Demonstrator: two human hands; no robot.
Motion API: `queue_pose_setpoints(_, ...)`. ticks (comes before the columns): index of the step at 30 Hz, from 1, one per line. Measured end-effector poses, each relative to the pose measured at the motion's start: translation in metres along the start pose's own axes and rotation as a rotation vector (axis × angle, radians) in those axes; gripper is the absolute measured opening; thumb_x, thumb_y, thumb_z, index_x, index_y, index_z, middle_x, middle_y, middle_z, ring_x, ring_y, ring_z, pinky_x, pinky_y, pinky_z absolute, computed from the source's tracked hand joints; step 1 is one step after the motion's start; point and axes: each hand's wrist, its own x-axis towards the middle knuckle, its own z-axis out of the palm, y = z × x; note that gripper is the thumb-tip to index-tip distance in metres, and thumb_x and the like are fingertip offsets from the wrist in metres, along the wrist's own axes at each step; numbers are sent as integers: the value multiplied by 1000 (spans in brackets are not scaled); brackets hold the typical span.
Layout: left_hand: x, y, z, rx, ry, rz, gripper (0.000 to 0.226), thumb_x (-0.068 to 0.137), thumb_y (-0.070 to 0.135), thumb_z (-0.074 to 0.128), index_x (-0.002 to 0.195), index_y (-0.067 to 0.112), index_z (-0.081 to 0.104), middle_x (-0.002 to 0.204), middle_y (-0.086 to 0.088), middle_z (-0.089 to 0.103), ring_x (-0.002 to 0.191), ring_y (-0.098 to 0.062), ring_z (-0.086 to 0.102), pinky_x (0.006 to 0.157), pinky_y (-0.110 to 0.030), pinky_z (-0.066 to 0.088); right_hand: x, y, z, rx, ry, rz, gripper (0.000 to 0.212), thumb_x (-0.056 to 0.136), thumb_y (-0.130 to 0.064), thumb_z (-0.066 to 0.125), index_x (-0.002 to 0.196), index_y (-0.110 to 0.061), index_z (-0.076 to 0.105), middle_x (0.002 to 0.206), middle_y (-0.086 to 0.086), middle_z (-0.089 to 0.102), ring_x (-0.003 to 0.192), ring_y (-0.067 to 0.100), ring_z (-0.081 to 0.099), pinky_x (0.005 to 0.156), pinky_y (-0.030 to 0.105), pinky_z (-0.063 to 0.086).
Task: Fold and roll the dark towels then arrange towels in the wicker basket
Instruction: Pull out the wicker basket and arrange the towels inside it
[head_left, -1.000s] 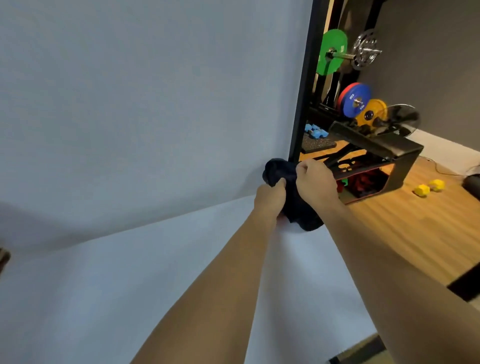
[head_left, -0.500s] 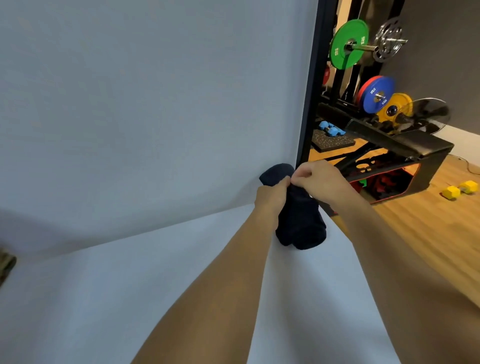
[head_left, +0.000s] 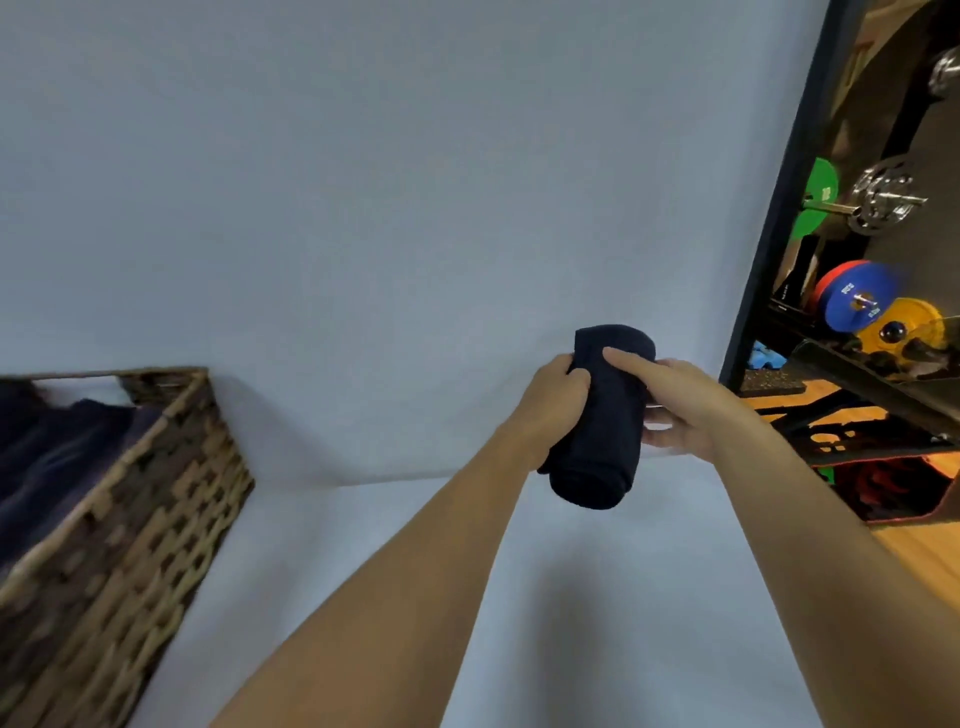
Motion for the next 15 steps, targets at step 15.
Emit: queue_pose_setpoints(15, -254, 15, -349, -44, 220, 35, 39, 92, 18, 64, 130, 23, 55, 117, -4, 70, 107, -24, 68, 84, -48, 57, -111, -117, 377, 122, -453, -239, 34, 86, -30, 59, 116, -16, 61, 109, 3, 69, 95, 21, 65, 73, 35, 56)
